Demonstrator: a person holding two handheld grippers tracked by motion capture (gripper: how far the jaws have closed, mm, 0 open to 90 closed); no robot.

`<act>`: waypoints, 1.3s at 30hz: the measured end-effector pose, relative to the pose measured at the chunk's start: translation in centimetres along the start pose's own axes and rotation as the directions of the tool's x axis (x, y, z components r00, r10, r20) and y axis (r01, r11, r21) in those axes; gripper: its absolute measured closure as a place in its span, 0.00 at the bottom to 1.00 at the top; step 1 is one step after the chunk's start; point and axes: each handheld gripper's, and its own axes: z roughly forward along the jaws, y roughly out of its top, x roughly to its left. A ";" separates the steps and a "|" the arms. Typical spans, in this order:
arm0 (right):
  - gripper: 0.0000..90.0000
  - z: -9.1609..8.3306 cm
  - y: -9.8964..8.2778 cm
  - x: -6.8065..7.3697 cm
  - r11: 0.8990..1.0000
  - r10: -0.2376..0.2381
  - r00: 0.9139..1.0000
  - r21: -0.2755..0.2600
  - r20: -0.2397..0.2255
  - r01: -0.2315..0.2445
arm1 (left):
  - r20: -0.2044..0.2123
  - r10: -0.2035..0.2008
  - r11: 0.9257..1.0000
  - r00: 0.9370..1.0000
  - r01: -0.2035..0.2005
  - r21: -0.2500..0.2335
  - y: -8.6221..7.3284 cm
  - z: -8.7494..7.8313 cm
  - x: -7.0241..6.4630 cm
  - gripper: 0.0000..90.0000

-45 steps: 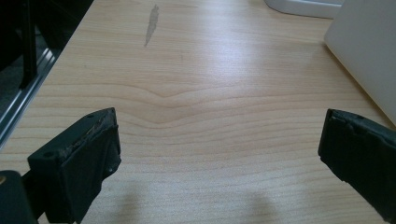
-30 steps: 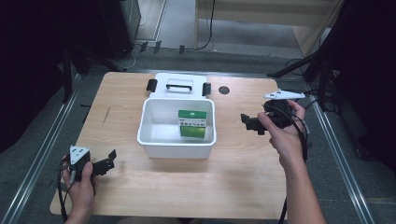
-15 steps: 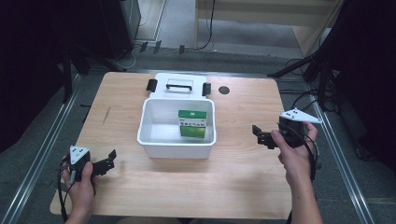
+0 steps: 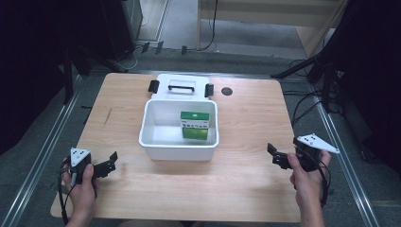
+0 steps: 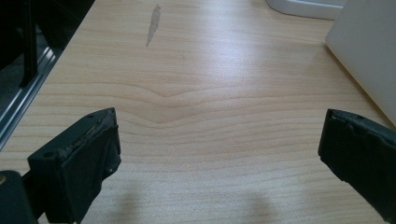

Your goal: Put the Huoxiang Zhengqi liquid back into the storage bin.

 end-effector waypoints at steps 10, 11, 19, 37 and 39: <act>0.00 -0.9 -3.9 -3.1 0.999 0.030 0.999 -0.039 0.026 -0.029 | 0.004 -0.002 1.000 1.000 0.002 -0.003 0.0 0.0 0.0 0.00; 0.00 -1.1 -4.2 -3.4 0.998 0.041 0.999 -0.042 0.031 -0.040 | 0.004 -0.003 1.000 1.000 0.003 -0.004 0.0 0.0 0.0 0.00; 0.00 -2.4 -6.8 -5.6 0.995 0.088 0.994 -0.060 0.057 -0.085 | -0.011 -0.016 1.000 1.000 0.016 -0.010 -0.1 -0.1 0.0 0.00; 0.00 -3.7 -10.4 -6.3 0.990 0.118 0.990 -0.087 0.076 -0.112 | -0.028 -0.030 1.000 0.999 0.030 -0.009 0.0 -0.1 0.1 0.00; 0.00 -3.4 -10.7 -5.9 0.994 0.095 0.991 -0.070 0.092 -0.089 | -0.028 -0.030 1.000 0.999 0.030 -0.005 0.0 0.0 0.1 0.00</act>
